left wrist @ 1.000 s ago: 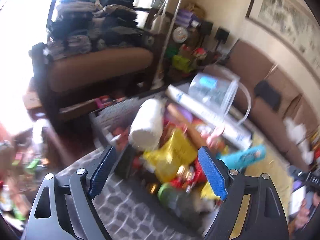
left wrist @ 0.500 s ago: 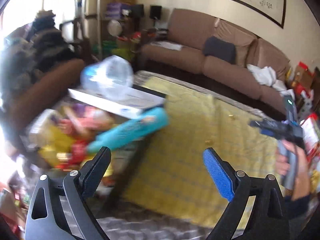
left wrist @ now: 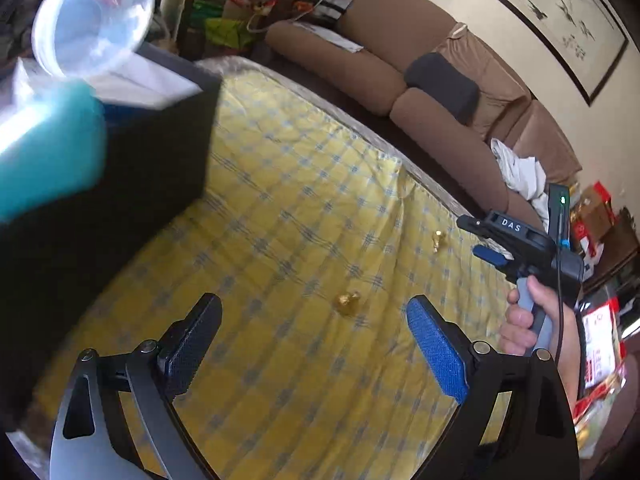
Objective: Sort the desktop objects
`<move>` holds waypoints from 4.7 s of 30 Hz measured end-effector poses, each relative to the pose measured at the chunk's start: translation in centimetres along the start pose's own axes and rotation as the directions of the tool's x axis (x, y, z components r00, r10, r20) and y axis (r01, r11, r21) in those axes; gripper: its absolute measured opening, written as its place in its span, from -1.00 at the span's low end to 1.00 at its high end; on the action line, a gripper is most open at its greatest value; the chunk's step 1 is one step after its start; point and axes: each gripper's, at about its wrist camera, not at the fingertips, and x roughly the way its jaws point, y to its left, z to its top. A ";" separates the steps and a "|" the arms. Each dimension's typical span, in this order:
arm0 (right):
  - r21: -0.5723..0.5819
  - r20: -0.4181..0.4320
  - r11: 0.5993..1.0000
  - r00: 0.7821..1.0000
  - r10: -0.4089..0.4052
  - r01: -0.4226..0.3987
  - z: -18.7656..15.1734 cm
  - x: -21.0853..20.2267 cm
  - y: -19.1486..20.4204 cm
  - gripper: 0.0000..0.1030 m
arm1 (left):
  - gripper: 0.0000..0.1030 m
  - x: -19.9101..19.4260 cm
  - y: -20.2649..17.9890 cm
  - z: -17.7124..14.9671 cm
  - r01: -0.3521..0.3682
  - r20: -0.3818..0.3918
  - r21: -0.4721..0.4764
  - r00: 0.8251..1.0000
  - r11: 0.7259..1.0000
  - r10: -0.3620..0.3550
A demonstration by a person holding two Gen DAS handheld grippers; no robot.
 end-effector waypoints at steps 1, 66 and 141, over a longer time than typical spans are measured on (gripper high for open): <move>-0.007 0.003 1.000 1.000 -0.015 0.015 0.1 0.5 -0.1 0.30 | 0.86 1.0 -0.4 0.1 -0.015 -0.010 0.016 1.000 1.000 0.015; -0.485 -0.205 0.551 0.700 0.684 -0.679 -12.8 -10.9 28.8 -0.61 | -0.87 -23.6 19.6 1.7 -0.040 0.363 -0.076 0.930 0.996 0.065; -0.806 0.079 0.572 0.933 0.352 -0.148 -18.5 -23.3 30.6 0.84 | 1.00 -28.9 9.7 -1.1 -0.605 0.322 -0.074 0.738 0.793 0.593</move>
